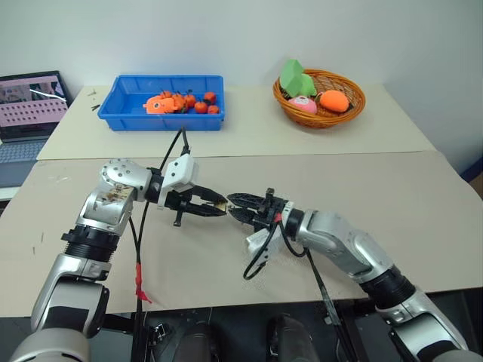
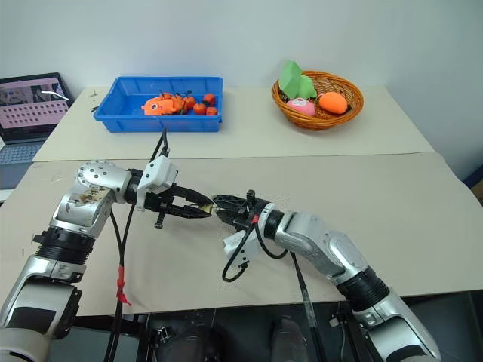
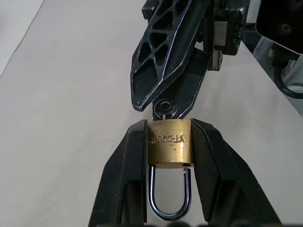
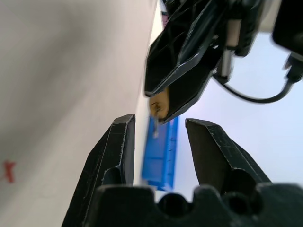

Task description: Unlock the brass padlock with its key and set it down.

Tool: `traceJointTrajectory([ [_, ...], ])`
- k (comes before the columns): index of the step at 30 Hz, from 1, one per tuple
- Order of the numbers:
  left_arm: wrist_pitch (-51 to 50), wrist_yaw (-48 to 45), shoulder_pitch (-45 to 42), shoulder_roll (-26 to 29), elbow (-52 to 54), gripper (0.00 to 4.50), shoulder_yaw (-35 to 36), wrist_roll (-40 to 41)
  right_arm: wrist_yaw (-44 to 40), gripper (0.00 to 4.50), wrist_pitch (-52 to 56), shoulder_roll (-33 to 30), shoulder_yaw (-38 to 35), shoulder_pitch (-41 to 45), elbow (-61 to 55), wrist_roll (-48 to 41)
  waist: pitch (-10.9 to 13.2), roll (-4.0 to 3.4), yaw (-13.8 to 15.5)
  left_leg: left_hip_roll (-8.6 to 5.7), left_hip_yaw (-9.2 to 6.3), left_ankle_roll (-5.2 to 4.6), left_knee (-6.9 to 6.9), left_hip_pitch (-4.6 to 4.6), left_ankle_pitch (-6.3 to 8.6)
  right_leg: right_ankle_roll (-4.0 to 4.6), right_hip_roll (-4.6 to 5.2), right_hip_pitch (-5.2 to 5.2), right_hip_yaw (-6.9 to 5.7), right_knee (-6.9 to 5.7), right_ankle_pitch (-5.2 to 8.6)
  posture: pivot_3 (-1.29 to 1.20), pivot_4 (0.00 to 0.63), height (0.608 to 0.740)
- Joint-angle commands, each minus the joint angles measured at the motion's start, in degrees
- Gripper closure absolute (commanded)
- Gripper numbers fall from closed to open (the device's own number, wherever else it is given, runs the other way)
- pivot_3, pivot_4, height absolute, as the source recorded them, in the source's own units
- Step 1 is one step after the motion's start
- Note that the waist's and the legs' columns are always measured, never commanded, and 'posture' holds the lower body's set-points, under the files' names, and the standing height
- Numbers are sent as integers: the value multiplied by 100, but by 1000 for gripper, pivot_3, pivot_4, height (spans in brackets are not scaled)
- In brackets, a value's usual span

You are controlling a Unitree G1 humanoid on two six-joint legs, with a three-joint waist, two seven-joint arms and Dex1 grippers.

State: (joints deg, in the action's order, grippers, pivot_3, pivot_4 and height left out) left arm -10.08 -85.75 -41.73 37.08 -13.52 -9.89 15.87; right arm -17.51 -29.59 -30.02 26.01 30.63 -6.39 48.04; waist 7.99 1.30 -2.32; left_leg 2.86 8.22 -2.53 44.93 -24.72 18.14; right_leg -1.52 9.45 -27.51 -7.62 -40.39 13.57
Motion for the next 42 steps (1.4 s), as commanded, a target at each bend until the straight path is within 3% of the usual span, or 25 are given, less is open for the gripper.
traceJointTrajectory([
  [1, 98, -7, -125, 27, 126, 3674, 144, 104, 454, 2358, -300, -91, 17, 69, -31, 452, 0, 0, 0, 0, 0, 0, 0, 0, 0, 0, 0, 0, 0, 0, 0, 0, 150, 676],
  [21, 68, 7, -111, 51, 167, 3674, 156, 107, 471, 2358, -413, 29, 35, 9, 162, 480, 0, 0, -6, 0, 0, 0, 0, 0, 0, 0, 0, 0, 1, 0, 0, 0, 150, 676],
  [24, 63, 13, -101, 56, 184, 3674, 162, 112, 456, 3005, -413, 40, 23, 4, 157, 462, 0, 0, -6, 0, 0, 0, 0, 0, 0, 0, 0, 0, 1, -1, 0, 0, 150, 676],
  [28, 59, 18, -99, 52, 184, 3674, 167, 116, 454, 4392, -416, 47, 11, 7, 173, 439, 0, 0, -7, 0, 0, 0, 0, 0, 0, 0, 0, 0, 1, 0, 0, 0, 150, 676],
  [42, 64, 70, -89, 42, 154, 3674, 153, 79, 379, 4404, -336, 107, 13, 19, 133, 418, 0, 0, -6, 0, 0, 0, 0, 0, 0, 0, 0, 0, 1, -1, 0, 0, 150, 676],
])
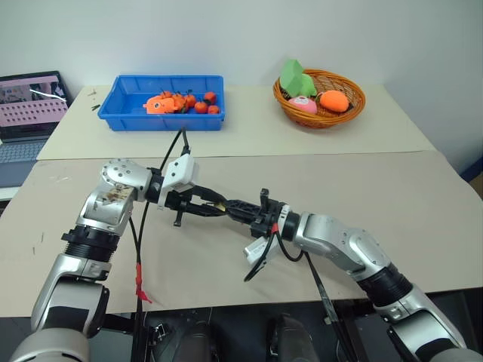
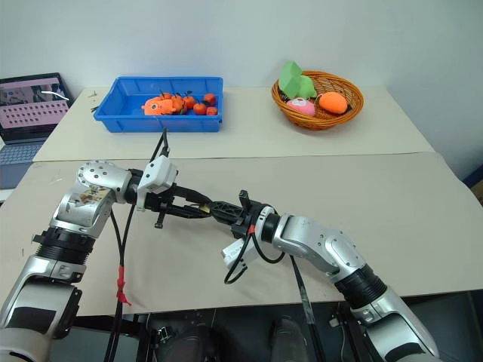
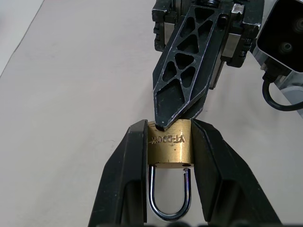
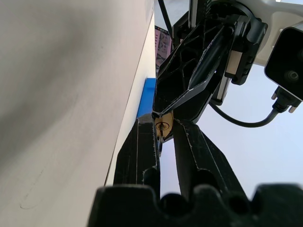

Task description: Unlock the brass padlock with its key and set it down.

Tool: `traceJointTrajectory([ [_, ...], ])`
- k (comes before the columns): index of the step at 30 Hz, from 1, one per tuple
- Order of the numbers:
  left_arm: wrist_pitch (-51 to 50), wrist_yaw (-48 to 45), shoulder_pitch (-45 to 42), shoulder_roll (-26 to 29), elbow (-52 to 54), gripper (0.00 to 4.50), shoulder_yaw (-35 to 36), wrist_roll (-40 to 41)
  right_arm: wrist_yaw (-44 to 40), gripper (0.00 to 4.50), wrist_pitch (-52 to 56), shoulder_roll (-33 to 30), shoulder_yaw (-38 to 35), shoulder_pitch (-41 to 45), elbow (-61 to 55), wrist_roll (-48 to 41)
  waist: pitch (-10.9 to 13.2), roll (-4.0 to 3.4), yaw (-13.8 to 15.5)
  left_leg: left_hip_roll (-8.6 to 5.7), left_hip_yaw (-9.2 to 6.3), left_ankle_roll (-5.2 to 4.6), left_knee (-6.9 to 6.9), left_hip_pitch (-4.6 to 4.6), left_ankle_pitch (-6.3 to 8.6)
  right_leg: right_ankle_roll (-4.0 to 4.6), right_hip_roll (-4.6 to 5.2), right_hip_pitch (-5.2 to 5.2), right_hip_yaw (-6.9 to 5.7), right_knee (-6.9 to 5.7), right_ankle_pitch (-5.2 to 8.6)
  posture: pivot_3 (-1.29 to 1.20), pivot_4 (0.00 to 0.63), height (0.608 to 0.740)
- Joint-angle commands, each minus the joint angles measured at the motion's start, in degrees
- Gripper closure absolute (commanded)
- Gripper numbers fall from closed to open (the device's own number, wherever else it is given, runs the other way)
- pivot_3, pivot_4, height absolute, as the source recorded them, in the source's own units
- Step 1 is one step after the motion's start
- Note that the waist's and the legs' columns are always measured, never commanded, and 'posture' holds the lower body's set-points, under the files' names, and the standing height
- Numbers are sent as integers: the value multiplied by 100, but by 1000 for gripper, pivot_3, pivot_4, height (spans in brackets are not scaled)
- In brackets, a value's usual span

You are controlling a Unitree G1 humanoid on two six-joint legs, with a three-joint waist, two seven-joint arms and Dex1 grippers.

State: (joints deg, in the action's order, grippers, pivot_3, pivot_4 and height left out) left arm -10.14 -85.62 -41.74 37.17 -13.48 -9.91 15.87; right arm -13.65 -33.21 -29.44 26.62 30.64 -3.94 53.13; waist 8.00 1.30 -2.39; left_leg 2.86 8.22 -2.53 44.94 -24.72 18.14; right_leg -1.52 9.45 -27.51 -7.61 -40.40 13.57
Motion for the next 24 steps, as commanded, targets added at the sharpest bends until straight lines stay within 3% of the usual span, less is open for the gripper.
traceJointTrajectory([
  [1, 75, 69, -92, 32, 136, 3674, 148, 66, -8, 4404, 33, 52, -51, 15, -106, -90, 0, 0, 0, 0, 0, 0, 0, 0, 0, 0, 0, 0, 0, 0, 0, 0, 150, 676],
  [3, 68, 85, -97, 32, 124, 3674, 143, 61, -5, 4404, 41, 56, -58, 13, -100, -88, 0, 0, 0, 0, 0, 0, 0, 0, 0, 0, 0, 0, 0, 0, 0, 0, 150, 676],
  [5, 77, 125, -112, 20, 97, 2673, 160, 62, -2, 4404, 51, 61, -62, 18, -93, -87, 0, 0, 0, 0, 0, 0, 0, 0, 0, 0, 0, 0, 0, 0, 0, 0, 150, 676],
  [6, 48, 147, -123, 6, 85, 2526, 176, 84, 1, 4404, 56, 63, -63, 19, -93, -85, 0, 0, 0, 0, 0, 0, 0, 0, 0, 0, 0, 0, 0, 0, 0, 0, 150, 676],
  [13, -58, 104, -136, 27, 180, 125, 206, 211, 5, 4404, 83, 80, -92, 22, -71, -100, 0, 0, 0, 0, 0, 0, 0, 0, 0, 0, 0, 0, 0, 0, 0, 0, 150, 676],
  [19, -892, 191, -215, 172, 355, 125, 452, 614, 40, 4404, 232, 80, -216, 3, 99, -186, 0, 0, -6, 0, 0, 0, 0, 0, 0, 0, 0, 0, 0, -1, 0, 0, 150, 676],
  [24, -2911, 409, -628, 394, -10, 125, 1026, 1512, 110, 4404, 443, -20, -489, -11, 132, -287, 0, 0, -6, 1, -3, 0, 1, 0, 0, 0, 0, 0, 1, -2, 0, 0, 150, 676],
])
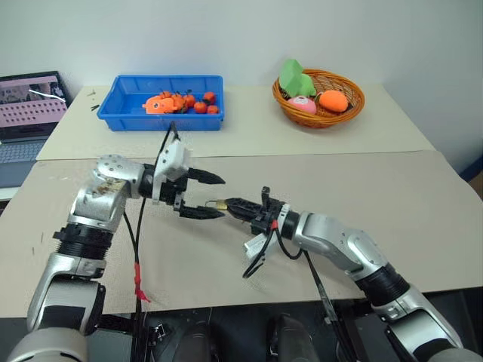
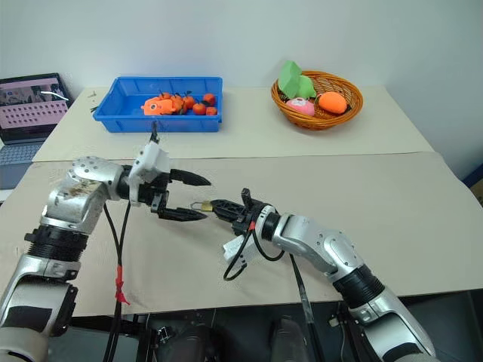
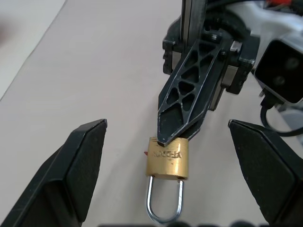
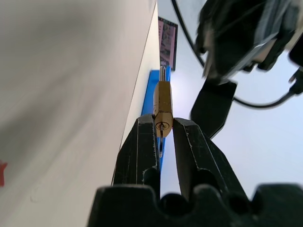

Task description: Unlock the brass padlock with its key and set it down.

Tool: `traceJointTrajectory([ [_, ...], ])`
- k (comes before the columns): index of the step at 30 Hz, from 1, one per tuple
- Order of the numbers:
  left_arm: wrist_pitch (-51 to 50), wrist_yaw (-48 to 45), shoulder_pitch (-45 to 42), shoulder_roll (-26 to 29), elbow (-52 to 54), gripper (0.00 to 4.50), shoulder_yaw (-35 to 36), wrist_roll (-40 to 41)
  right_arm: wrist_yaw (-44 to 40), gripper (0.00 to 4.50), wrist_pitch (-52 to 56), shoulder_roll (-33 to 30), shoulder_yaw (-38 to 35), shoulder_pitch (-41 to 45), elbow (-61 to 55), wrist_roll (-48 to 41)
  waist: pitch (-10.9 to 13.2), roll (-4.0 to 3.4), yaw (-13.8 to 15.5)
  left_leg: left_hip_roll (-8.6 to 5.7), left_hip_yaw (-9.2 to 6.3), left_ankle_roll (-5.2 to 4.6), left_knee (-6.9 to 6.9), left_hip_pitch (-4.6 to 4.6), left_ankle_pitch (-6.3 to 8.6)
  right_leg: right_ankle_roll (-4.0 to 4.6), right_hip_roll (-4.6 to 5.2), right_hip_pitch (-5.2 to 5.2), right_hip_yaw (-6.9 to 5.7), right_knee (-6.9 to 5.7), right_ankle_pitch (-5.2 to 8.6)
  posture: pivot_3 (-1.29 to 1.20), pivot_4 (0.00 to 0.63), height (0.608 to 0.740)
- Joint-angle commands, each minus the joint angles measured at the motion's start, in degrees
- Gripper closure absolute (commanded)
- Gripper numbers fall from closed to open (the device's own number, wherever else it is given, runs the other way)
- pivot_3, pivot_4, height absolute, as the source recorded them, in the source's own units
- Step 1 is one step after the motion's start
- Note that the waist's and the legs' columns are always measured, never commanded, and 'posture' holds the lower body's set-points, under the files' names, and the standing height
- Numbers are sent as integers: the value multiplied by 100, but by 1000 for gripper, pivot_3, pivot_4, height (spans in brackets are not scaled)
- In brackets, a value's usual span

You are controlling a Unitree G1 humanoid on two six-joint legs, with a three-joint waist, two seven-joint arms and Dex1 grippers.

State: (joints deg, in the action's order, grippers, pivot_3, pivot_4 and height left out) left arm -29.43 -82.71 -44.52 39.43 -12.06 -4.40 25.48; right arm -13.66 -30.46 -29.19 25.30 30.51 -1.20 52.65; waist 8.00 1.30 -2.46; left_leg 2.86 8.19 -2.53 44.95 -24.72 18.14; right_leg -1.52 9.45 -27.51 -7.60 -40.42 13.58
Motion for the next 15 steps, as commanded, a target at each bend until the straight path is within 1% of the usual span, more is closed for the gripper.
traceJointTrajectory([
  [1, -1326, 165, -448, 225, -327, 125, 550, 646, 100, 4404, 194, -67, -394, -8, -162, -263, 0, 0, 1, 0, 0, 0, 0, 0, 0, -1, 0, 0, 0, 0, 0, 0, 150, 676],
  [3, -1968, -67, -619, 461, -921, 125, 697, 854, 80, 4404, 247, -124, -489, -55, -189, -300, 0, 0, 0, -1, -1, 0, 0, 1, 0, -2, 0, 0, 1, 0, 1, 0, 150, 676],
  [6, -1989, -135, -631, 592, -1580, 125, 675, 694, 78, 4404, 320, -174, -571, -104, -243, -315, 0, 0, -26, -1, 2, 0, -1, 4, 0, -3, -2, -1, 3, -2, 2, 0, 150, 676],
  [8, -1921, 72, -524, 500, -1931, 655, 595, 504, 69, 4404, 421, -166, -655, -122, -353, -339, 0, 0, -14, -1, 2, 0, -1, 3, 0, -3, -1, 0, 2, -2, 3, 0, 150, 676],
  [9, -1901, 159, -493, 442, -2044, 751, 562, 429, 58, 4404, 459, -161, -678, -126, -406, -350, 0, 0, -13, -2, 3, 0, -1, 3, 0, -3, -1, -1, 2, -2, 3, 0, 150, 676],
  [10, -1876, 79, -389, 417, -2018, 1234, 466, 390, 32, 4404, 487, -161, -688, -136, -478, -359, 0, 0, -9, -2, 3, 0, -1, 2, 0, -3, -1, -1, 2, -3, 3, 0, 150, 676],
  [12, -2011, -124, -225, 330, -1938, 2005, 347, 439, -28, 4404, 550, -152, -676, -183, -645, -372, 0, 0, -4, -3, 2, 0, -1, 1, 0, -2, 0, -1, 2, -4, 2, 0, 150, 676],
  [14, -2452, -202, -269, 155, -2127, 2803, 360, 602, -49, 4404, 570, -131, -626, -226, -804, -346, 2, 3, 14, -2, 2, 1, -1, -1, 0, -2, 0, -1, 0, -3, 2, 0, 150, 676],
  [15, -2608, -231, -305, 53, -2283, 3107, 348, 626, -57, 4404, 566, -118, -596, -255, -880, -318, 2, 4, 17, -2, 2, 0, 1, -3, 0, -2, 0, -1, -3, -3, 2, 0, 150, 676],
])
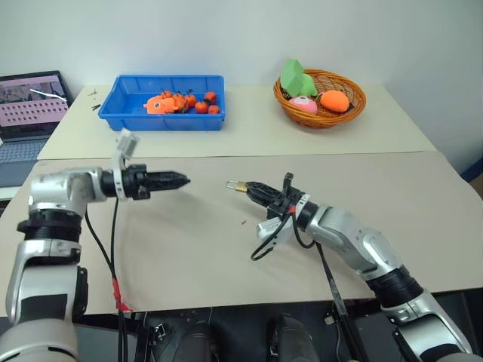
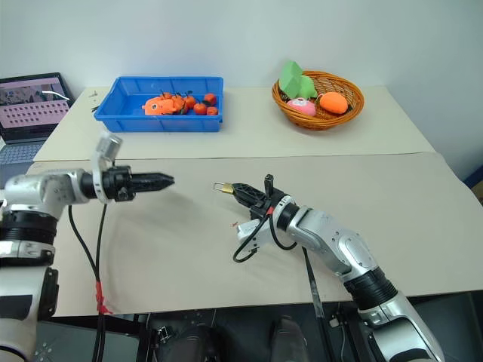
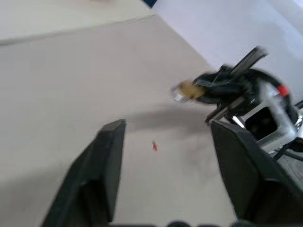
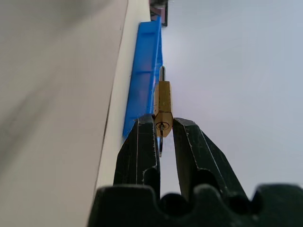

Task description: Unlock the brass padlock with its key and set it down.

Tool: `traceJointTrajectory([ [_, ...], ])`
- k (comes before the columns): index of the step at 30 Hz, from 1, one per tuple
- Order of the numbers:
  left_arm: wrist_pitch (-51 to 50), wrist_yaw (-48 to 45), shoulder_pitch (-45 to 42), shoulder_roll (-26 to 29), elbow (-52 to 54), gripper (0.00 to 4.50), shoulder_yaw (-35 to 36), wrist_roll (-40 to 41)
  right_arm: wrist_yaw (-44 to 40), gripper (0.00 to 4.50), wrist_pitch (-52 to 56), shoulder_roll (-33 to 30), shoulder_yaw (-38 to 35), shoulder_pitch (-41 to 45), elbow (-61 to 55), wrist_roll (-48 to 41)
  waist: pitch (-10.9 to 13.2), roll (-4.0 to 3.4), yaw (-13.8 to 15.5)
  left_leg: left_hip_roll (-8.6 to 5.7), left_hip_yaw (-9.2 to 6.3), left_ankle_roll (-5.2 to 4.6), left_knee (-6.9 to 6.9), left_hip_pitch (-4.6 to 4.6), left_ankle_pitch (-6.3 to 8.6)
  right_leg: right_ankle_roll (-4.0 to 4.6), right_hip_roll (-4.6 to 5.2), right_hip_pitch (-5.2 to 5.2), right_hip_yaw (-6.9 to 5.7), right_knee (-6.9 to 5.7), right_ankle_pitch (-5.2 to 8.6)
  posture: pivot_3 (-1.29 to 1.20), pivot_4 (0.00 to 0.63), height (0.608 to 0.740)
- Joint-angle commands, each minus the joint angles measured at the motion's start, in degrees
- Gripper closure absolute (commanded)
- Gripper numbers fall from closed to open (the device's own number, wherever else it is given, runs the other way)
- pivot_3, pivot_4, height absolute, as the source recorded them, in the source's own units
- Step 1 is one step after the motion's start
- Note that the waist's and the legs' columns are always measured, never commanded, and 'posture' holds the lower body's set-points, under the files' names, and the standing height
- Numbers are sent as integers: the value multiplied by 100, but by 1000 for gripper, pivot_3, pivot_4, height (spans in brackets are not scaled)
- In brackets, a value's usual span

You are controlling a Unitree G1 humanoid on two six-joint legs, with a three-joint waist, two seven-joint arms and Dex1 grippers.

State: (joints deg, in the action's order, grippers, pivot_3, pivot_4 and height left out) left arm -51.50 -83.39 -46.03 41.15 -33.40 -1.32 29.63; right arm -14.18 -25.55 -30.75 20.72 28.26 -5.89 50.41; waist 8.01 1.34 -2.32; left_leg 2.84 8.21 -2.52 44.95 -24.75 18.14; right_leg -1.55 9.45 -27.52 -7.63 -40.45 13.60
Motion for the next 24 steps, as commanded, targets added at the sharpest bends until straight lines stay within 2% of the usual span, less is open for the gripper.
traceJointTrajectory([
  [1, -518, -173, -203, -256, -390, 3544, 25, 196, -5, 4404, 53, 45, -107, -80, -506, -51, 0, 1, -1, 0, 0, 0, 0, -1, 0, 0, 0, 0, 0, 1, 0, 0, 150, 676],
  [4, -676, -59, -420, -569, -1087, 4394, 102, 122, 20, 4404, -30, 38, -54, -167, -663, 46, 0, 1, 8, -1, 1, 0, 1, 2, 0, -1, 0, 2, 2, -2, 0, 0, 150, 676],
  [8, -653, -126, -669, -937, -1895, 4394, 42, -60, 21, 4404, -160, -10, 30, -341, -861, 130, 0, 2, -27, -3, 2, 0, 2, 3, 0, -1, 1, 3, 2, -4, 1, 0, 150, 676],
  [12, -818, -379, -785, -1096, -1971, 4394, -99, -135, 56, 4404, -221, -27, 51, -354, -836, 185, 1, 3, -66, -2, 5, 1, 2, 5, 0, 0, -1, 1, 4, -10, 1, 0, 150, 676],
  [16, -1283, -897, -630, -895, -1400, 4394, -484, 259, 74, 4404, -296, -37, 33, -292, -783, 201, 1, 4, -41, -2, 4, 1, 5, 5, -1, -1, 2, 1, 5, -16, 1, 0, 150, 676],
  [24, -1469, -911, -507, -471, -835, 4394, -1035, 935, 449, 4404, -703, -111, 74, -234, -722, 443, 2, 4, -22, 0, 0, 1, 11, 8, 0, 3, 4, -1, 14, -24, 4, 0, 150, 676],
])
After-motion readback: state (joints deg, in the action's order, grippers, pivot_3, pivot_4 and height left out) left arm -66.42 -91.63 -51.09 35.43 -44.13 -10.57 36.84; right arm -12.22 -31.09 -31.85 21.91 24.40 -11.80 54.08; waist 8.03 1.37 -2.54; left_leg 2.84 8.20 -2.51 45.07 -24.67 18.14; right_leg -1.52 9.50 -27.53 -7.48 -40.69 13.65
